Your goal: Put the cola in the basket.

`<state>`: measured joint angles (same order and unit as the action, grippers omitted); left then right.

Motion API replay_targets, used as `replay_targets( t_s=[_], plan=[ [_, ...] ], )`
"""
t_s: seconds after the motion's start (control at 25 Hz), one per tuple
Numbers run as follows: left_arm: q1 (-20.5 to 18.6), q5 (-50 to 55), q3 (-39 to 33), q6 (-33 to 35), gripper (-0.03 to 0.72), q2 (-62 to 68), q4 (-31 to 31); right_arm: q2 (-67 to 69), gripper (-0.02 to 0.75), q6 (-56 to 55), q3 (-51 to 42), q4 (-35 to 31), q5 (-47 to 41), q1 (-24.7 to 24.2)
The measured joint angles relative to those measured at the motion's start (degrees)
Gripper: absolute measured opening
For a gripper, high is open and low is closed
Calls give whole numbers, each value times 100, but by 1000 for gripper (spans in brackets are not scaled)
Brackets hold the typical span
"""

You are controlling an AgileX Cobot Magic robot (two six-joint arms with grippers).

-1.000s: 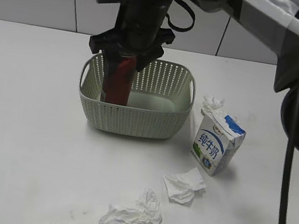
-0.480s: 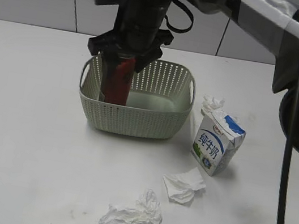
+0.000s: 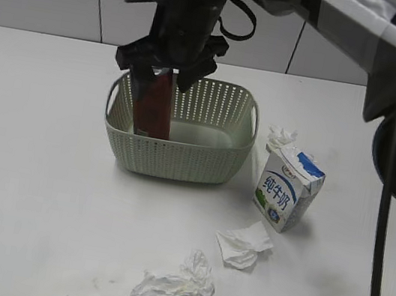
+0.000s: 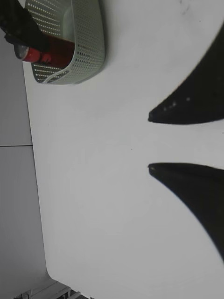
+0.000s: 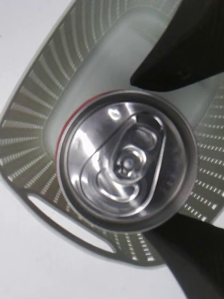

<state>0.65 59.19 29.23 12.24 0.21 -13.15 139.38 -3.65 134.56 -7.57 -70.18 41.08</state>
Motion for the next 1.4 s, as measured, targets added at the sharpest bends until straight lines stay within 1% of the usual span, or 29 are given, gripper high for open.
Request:
replay_targets(
  t_s=[0.28,0.44,0.56,0.76,0.92,1.04,1.16,1.32,1.4],
  plan=[
    [0,0,0,0,229,0,0,-486,603,-11,5,-85,7,0],
    [0,0,0,0,229,0,0,-749,603,-19,11,-89,7,-132],
    [0,0,0,0,229,0,0,-792,603,-83,15,-193,7,-509],
    [0,0,0,0,229,0,0,-805,601,-227,15,-492,7,-1403],
    [0,0,0,0,229,0,0,-963,599,-246,-41,-522,11,-1947],
    [0,0,0,0,229,0,0,-1245,598,-246,-323,-520,23,-2306],
    [0,0,0,0,229,0,0,-1555,596,-246,-802,-382,23,-2637],
    [0,0,0,0,229,0,0,-2097,594,-186,-1482,121,23,-3097],
    [0,0,0,0,229,0,0,-2414,594,-160,-1832,225,23,-3352]
  ],
)
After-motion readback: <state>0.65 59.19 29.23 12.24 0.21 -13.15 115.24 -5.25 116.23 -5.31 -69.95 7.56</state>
